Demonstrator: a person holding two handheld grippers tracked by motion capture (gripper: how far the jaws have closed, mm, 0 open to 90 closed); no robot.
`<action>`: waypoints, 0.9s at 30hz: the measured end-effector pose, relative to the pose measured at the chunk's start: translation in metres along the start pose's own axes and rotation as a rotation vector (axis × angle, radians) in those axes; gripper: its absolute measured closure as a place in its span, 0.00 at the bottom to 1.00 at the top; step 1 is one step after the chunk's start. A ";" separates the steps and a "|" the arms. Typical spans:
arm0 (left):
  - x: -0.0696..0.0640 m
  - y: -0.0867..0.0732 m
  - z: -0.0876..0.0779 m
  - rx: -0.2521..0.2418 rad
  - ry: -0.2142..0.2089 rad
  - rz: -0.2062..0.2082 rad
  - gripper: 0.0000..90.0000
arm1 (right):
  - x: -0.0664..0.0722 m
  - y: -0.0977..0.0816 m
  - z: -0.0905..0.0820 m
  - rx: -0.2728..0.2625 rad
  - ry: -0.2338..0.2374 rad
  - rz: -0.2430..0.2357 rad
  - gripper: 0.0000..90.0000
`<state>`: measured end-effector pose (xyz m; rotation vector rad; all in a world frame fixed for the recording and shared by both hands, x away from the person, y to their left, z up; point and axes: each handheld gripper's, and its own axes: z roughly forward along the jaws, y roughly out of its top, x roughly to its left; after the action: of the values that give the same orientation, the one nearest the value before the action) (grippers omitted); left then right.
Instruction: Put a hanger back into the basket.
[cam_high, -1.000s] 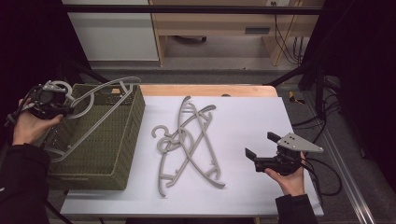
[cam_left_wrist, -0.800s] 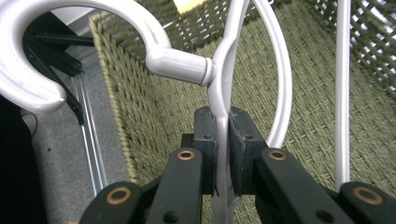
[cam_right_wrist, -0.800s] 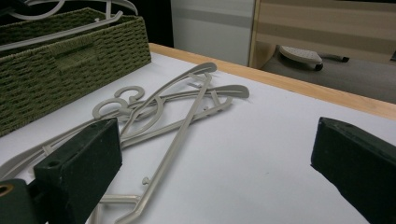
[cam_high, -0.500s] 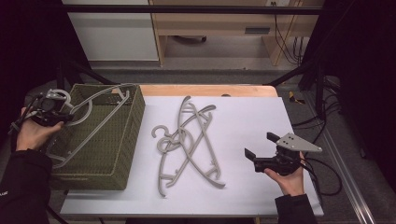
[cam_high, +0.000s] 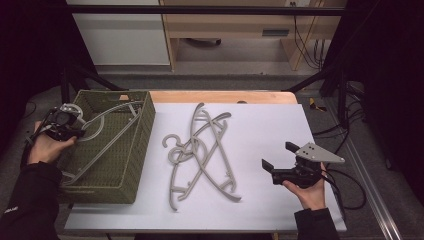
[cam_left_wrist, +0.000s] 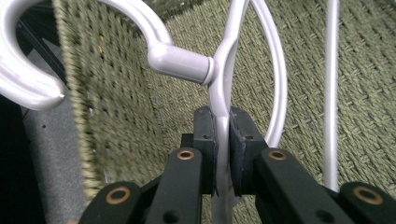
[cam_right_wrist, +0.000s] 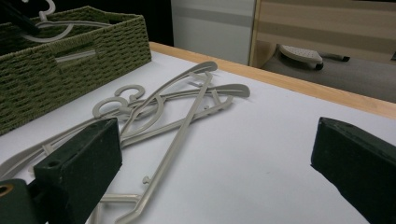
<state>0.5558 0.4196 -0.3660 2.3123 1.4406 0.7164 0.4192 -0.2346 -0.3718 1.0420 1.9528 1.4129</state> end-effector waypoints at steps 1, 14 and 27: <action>0.000 0.000 0.001 0.003 -0.005 -0.005 0.91 | 0.000 0.000 0.000 -0.001 0.000 0.000 0.03; 0.003 -0.005 -0.016 -0.060 -0.043 -0.092 0.79 | 0.000 0.001 -0.003 -0.011 0.001 0.001 0.03; -0.032 -0.004 -0.077 -0.358 -0.150 -0.091 0.50 | 0.000 0.003 -0.006 -0.024 0.003 0.012 0.03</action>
<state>0.4975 0.3928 -0.3128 1.9705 1.2285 0.6946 0.4154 -0.2369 -0.3666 1.0433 1.9301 1.4419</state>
